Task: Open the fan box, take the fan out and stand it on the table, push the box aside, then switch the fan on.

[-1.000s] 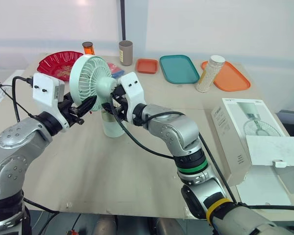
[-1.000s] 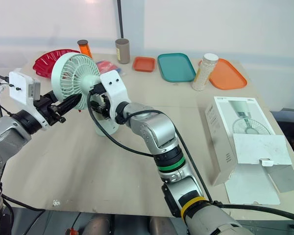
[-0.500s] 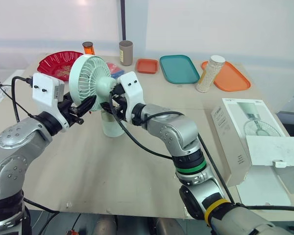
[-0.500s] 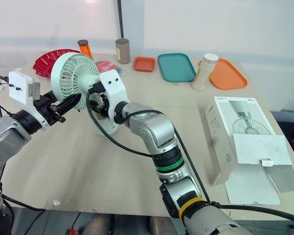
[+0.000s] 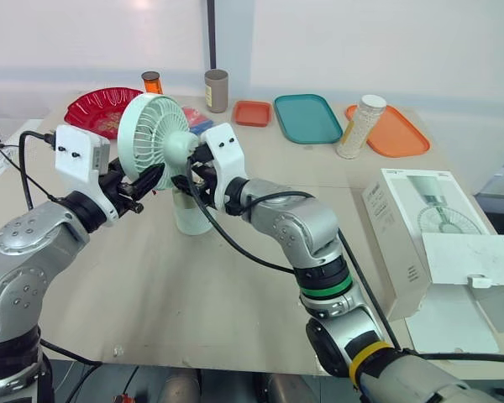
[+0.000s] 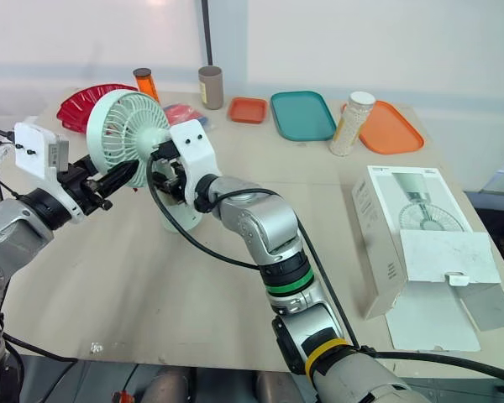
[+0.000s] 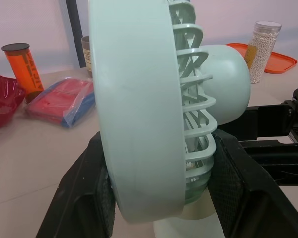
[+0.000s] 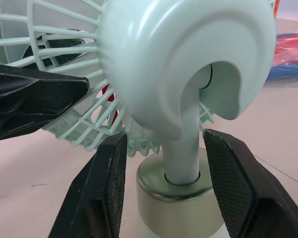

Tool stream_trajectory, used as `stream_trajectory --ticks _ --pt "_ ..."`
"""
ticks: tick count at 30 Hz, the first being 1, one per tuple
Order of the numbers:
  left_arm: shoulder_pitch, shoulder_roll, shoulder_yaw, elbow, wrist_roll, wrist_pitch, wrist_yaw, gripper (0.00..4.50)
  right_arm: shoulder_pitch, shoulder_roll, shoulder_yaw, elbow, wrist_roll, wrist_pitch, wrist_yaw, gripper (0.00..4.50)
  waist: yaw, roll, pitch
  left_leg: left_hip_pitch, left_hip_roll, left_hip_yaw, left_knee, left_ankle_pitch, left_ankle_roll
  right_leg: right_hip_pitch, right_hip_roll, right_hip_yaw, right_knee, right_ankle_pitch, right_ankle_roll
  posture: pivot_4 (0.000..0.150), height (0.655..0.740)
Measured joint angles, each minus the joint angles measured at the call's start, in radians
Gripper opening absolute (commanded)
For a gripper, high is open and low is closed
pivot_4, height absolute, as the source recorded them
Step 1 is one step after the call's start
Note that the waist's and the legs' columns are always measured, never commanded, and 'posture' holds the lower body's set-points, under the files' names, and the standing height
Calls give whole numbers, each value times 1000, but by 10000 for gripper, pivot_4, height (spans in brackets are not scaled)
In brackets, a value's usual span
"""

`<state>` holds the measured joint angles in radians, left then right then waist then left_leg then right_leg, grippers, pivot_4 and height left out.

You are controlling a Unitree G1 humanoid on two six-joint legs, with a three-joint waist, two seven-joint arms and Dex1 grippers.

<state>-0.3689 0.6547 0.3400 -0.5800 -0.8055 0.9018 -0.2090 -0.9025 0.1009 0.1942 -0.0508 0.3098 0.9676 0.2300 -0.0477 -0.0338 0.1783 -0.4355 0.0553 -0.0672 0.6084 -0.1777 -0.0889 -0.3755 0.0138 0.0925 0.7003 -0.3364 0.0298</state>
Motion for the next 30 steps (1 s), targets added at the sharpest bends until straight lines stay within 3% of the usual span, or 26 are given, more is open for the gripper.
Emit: stream_trajectory --ticks 2,3,6,7,8,28,29,30 --pt "0 -1 0 0 0 0 2 20830 0 1 0 0 0 1 0 24732 0 0 0 0 0 0 0 0 0 0 0 0 0 0 0 1500 7400" --pt "0 -1 0 0 0 0 3 20830 0 1 0 0 0 1 0 22147 0 0 0 0 0 -1 0 0 0 0 0 -1 0 0 0 1500 7400" --pt "0 -2 0 0 0 0 3 20830 0 1 -8 6 -5 1 -4 11696 0 0 0 0 0 -1 0 0 0 0 0 -2 0 0 0 1500 7400" --pt "0 -2 0 0 0 0 3 20830 0 1 -10 8 -9 2 -7 5585 0 0 0 -1 -1 -2 0 0 -1 0 0 -2 0 0 0 1500 7400" --pt "0 -2 0 0 0 0 3 20830 0 1 -9 8 -11 2 -9 3202 0 0 0 -1 0 -2 0 0 -1 0 0 -2 0 0 0 1500 7400" --pt "0 -8 0 0 -2 0 3 20830 0 5 -9 8 -20 4 -11 2879 0 0 0 -1 -1 -3 0 1 -1 0 -1 -5 0 0 0 1500 7400" --pt "1 -8 0 0 -2 0 3 30079 0 5 -9 8 -20 5 -11 2879 0 0 0 -1 0 -3 0 1 -1 0 -1 -5 0 0 0 1500 7400" --pt "1 -8 0 0 -3 -1 3 33298 0 5 -9 8 -20 6 -10 2879 0 0 0 -1 0 -3 0 1 -1 0 -1 -5 0 0 0 1500 7400"
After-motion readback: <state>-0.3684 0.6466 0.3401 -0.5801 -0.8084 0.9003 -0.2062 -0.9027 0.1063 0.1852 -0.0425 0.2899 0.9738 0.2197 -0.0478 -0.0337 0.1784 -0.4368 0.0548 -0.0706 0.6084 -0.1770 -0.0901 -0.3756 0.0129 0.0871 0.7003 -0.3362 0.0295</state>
